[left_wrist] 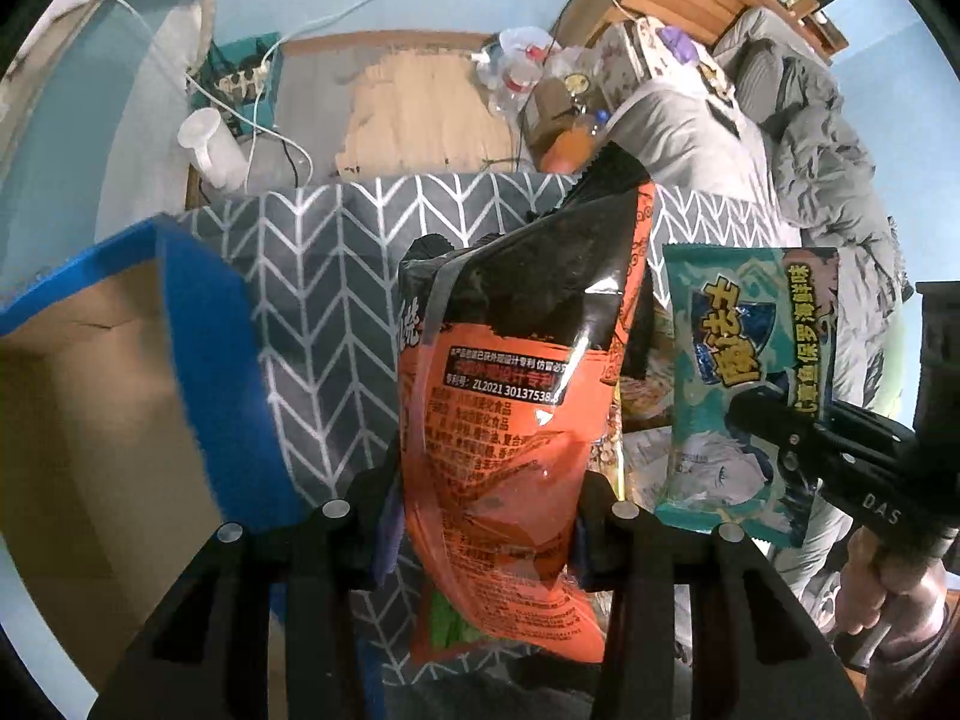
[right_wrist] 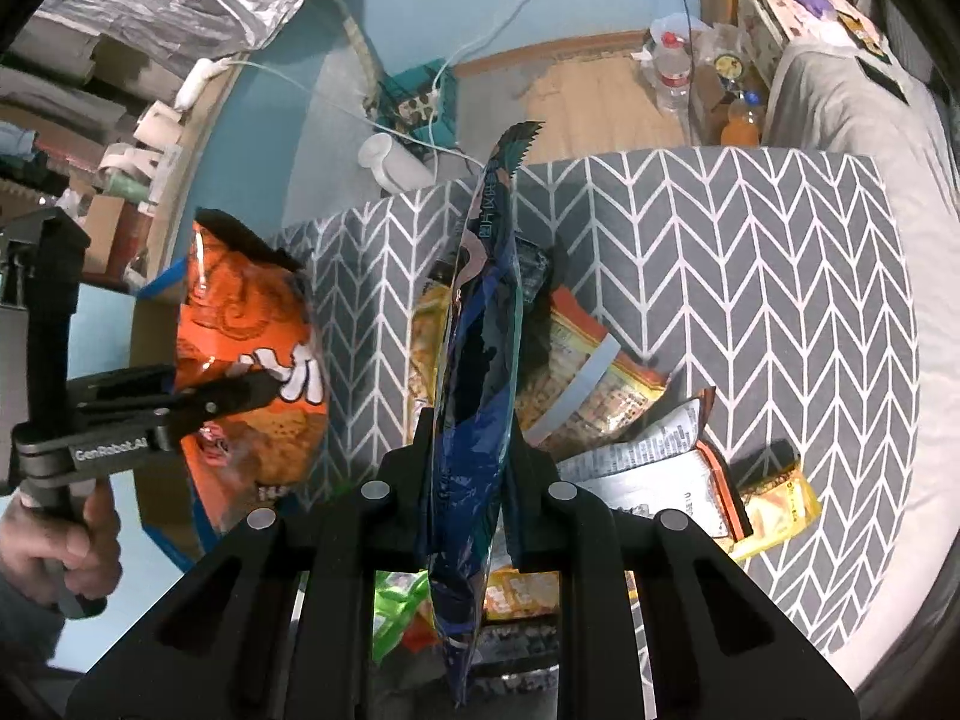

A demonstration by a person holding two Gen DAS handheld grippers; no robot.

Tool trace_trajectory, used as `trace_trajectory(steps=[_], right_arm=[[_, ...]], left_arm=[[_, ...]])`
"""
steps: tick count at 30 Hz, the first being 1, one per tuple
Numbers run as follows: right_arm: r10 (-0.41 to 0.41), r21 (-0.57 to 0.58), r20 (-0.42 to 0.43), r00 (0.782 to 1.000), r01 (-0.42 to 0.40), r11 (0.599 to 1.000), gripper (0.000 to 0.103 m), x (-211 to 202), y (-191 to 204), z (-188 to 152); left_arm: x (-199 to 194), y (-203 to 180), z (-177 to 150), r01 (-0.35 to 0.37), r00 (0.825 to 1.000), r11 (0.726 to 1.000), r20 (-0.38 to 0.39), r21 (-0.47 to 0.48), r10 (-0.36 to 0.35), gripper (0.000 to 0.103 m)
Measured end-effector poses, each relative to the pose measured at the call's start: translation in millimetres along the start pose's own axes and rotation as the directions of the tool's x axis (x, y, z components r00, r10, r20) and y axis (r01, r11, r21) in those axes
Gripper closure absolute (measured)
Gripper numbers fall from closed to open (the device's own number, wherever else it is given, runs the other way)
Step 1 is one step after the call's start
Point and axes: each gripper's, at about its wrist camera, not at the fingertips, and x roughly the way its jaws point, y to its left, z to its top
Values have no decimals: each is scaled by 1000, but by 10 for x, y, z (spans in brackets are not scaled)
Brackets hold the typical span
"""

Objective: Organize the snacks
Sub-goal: 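Carry the orange bag and teal bag over the cardboard box with both grippers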

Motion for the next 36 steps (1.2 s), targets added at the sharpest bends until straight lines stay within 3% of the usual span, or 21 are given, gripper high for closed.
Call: trace_trajectory(steps=[8, 19, 36], right_arm=[[16, -32, 8, 1000, -16, 999, 85, -125, 299, 65], [94, -128, -3, 996, -94, 987, 85, -127, 1013, 172], [203, -254, -115, 972, -226, 940, 85, 384, 2106, 120]], left_arm=[[-333, 206, -135, 13, 999, 1000, 43, -18, -12, 59], [-771, 597, -382, 30, 995, 996, 96, -81, -22, 59], [-987, 1456, -808, 4, 993, 971, 116, -237, 24, 59]])
